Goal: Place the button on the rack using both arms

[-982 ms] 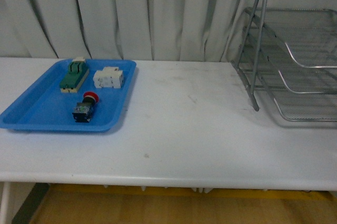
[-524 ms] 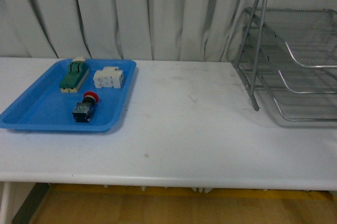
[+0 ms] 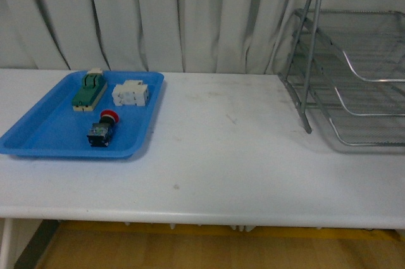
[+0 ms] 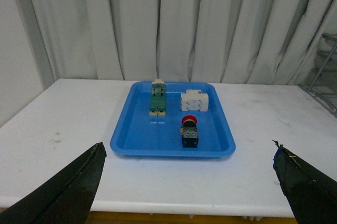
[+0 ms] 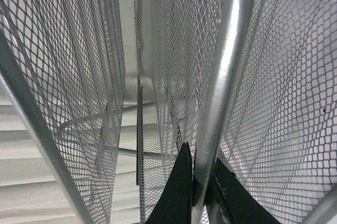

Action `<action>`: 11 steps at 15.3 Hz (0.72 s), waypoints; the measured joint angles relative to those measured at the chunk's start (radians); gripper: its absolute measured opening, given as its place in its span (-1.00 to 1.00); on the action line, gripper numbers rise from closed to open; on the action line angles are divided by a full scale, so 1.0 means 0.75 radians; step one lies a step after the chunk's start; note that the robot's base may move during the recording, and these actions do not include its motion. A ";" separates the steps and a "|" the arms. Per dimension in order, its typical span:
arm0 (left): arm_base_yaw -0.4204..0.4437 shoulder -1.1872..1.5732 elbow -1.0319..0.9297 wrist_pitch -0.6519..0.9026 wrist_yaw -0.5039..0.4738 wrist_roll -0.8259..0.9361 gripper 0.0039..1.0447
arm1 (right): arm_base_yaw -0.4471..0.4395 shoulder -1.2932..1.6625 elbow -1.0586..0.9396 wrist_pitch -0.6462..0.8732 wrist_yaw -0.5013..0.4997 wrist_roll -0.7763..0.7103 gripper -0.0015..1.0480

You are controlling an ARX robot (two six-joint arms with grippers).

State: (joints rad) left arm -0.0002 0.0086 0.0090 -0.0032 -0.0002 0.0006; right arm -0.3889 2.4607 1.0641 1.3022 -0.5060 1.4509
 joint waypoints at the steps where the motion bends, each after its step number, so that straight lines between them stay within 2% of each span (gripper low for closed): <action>1: 0.000 0.000 0.000 0.001 0.000 -0.001 0.88 | -0.008 -0.018 -0.032 -0.001 -0.008 0.010 -0.92; 6: 0.000 0.000 0.000 0.000 0.000 -0.001 0.88 | -0.050 -0.108 -0.219 0.011 -0.034 0.019 -0.92; 11: 0.000 0.000 0.000 0.000 0.000 0.000 0.88 | -0.051 -0.187 -0.395 0.026 -0.003 0.004 -0.92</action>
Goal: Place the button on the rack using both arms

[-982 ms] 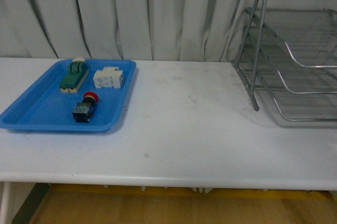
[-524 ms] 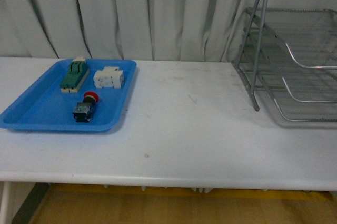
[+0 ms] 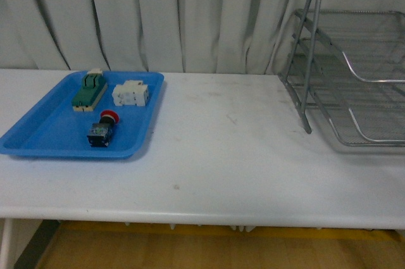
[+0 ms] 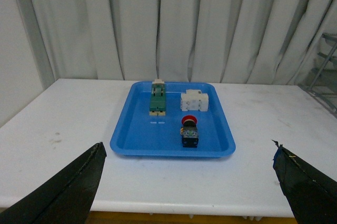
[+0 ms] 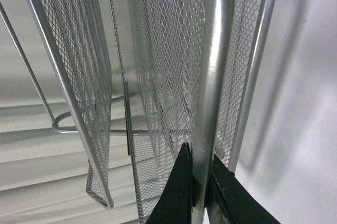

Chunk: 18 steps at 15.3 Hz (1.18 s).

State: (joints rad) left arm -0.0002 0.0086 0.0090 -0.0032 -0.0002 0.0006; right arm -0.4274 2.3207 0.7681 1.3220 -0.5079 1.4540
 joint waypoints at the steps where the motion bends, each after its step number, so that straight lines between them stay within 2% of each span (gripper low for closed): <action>1: 0.000 0.000 0.000 0.000 0.001 0.000 0.88 | -0.010 -0.008 -0.030 0.006 0.001 0.001 -0.92; 10: 0.000 0.000 0.000 0.000 0.000 0.000 0.88 | -0.074 -0.078 -0.258 0.040 -0.033 -0.003 -0.92; 11: 0.000 0.000 0.000 0.000 0.000 0.000 0.88 | -0.079 -0.083 -0.269 0.034 -0.040 0.009 -0.79; 18: 0.000 0.000 0.000 0.001 0.000 0.000 0.88 | -0.113 -0.161 -0.383 -0.048 -0.046 0.158 0.87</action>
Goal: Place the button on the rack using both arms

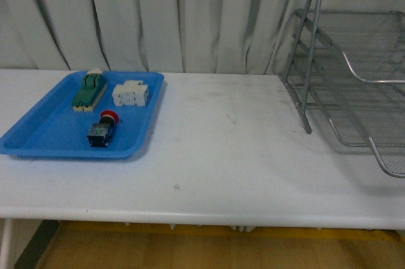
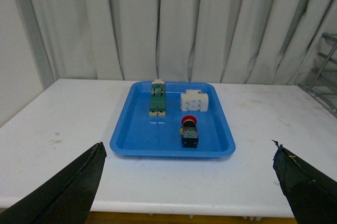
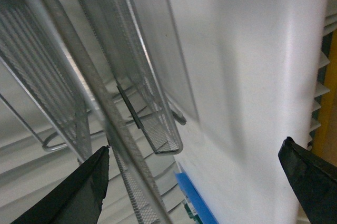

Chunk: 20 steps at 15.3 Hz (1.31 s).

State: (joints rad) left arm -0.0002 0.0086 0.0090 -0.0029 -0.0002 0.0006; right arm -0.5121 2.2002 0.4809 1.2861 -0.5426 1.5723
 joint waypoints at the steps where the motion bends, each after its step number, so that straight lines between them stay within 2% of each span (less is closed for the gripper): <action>1: 0.000 0.000 0.000 -0.001 0.000 -0.001 0.88 | -0.008 -0.064 -0.025 0.000 -0.007 0.035 0.87; 5: 0.000 0.000 0.000 0.000 0.000 0.000 0.88 | -0.021 -0.151 -0.058 -0.002 -0.020 0.081 0.87; 10: 0.000 0.000 0.000 -0.001 0.000 -0.001 0.88 | -0.078 -0.391 -0.201 0.002 -0.137 0.151 0.87; 12: 0.000 0.000 0.000 -0.001 0.000 0.000 0.88 | -0.087 -0.443 -0.277 -0.001 -0.203 0.151 0.87; 13: 0.000 0.000 0.000 -0.001 0.001 0.000 0.88 | -0.092 -0.528 -0.323 -0.091 -0.206 0.075 0.83; 14: 0.000 0.000 0.000 0.000 0.001 0.000 0.88 | -0.041 -0.888 -0.423 -0.381 -0.039 -0.253 0.60; 16: 0.000 0.000 0.000 0.001 0.000 -0.001 0.88 | 0.100 -1.542 -0.464 -0.597 0.129 -1.041 0.14; 17: 0.000 0.000 0.000 0.001 -0.001 -0.001 0.88 | 0.164 -1.719 -0.494 -0.681 0.190 -1.419 -0.10; 18: 0.000 0.000 0.000 0.001 -0.001 -0.001 0.88 | 0.223 -1.832 -0.545 -0.764 0.251 -1.709 -0.34; 19: 0.000 0.000 0.000 0.000 0.001 0.000 0.88 | 0.276 -1.877 -0.599 -0.703 0.312 -1.892 -0.59; 20: 0.000 0.000 0.000 0.001 0.000 -0.001 0.88 | 0.323 -1.943 -0.617 -0.767 0.364 -1.986 -0.83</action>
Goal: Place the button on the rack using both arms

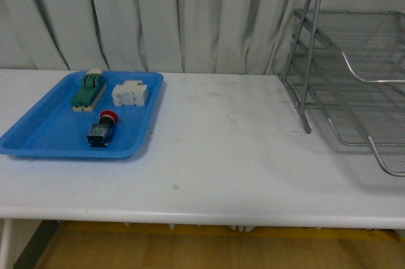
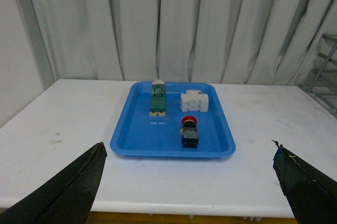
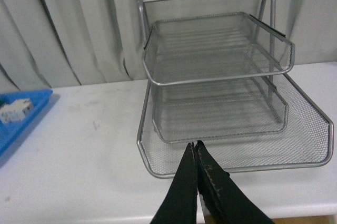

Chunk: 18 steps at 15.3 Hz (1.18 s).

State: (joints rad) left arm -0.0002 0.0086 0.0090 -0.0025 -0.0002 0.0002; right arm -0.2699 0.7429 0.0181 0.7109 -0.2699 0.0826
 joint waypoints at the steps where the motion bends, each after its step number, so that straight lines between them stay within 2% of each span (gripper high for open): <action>1: 0.000 0.000 0.000 -0.001 0.000 0.001 0.88 | 0.048 -0.079 -0.009 -0.081 0.041 -0.049 -0.96; 6: 0.000 0.000 0.000 -0.001 0.000 0.000 0.88 | 0.198 -0.399 -0.010 -0.363 0.193 -0.101 -0.97; 7: 0.000 0.000 0.000 0.000 0.001 0.001 0.88 | 0.268 -0.457 -0.010 -0.415 0.291 -0.101 -0.97; 8: 0.000 0.000 0.000 -0.001 0.001 0.001 0.88 | 0.360 -0.505 -0.010 -0.456 0.335 -0.102 -0.97; 17: 0.000 0.000 0.000 -0.001 0.000 0.001 0.88 | 0.360 -0.772 -0.010 -0.737 0.358 -0.103 -0.97; 18: 0.000 0.000 0.000 -0.001 -0.001 0.001 0.88 | 0.360 -0.913 -0.009 -0.942 0.357 -0.103 -0.97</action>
State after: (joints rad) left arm -0.0002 0.0086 0.0090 -0.0029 -0.0006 0.0006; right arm -0.0002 0.0582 0.0113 0.0044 -0.0021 0.0055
